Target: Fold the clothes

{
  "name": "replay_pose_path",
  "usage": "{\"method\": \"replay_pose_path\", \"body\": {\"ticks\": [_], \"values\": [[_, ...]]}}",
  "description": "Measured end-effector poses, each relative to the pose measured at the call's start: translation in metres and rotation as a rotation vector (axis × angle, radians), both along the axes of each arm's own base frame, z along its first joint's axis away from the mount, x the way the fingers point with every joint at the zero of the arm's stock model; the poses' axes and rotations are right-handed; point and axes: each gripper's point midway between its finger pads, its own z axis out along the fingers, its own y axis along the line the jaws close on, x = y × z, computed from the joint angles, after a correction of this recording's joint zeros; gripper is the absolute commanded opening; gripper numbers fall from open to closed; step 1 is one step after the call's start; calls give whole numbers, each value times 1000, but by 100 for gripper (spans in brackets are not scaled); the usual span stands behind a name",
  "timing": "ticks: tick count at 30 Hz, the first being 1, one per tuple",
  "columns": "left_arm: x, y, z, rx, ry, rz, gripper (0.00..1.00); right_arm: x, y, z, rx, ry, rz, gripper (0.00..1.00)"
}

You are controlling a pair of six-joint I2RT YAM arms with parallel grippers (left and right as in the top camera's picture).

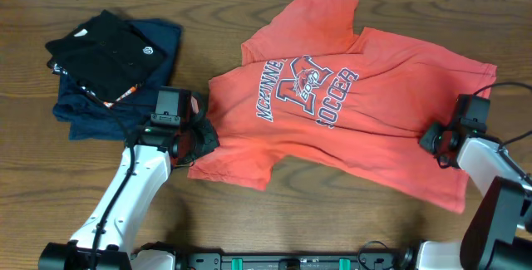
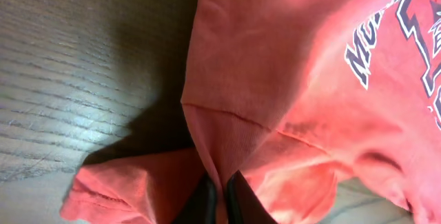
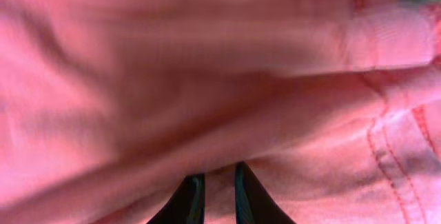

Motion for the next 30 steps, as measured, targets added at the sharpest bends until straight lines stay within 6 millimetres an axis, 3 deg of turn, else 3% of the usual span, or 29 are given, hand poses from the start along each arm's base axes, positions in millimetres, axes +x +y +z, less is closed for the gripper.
{"method": "replay_pose_path", "body": {"ticks": [4, 9, 12, 14, 17, 19, 20, 22, 27, 30], "values": [[1, 0, 0, 0, -4, 0, 11, 32, -18, 0, -65, -114, -19, 12], [13, -2, 5, -8, -57, -1, 11, 71, -38, -1, -93, -205, -7, 28], [23, -3, 10, -15, -106, 0, 7, 79, -35, 0, -62, -162, 49, 32], [28, -4, 13, -18, -127, 0, 7, 75, -27, 1, -16, -106, 80, 34], [29, -4, 13, -19, -133, 0, 7, 53, -11, 3, 72, 12, 110, 41], [25, -4, 11, -17, -116, -2, 17, 33, 1, 6, 129, 90, 120, 48], [21, -4, 9, -13, -98, -7, 27, 21, 7, 9, 156, 130, 125, 56], [13, -4, 5, -7, -63, -16, 41, 5, 15, 22, 187, 172, 126, 99], [-17, -8, -6, 13, 55, -51, 49, -7, 23, 79, 177, 111, 141, 99], [-28, -13, -12, 19, 88, -77, 51, -12, 25, 98, 166, 79, 144, 99]]}}
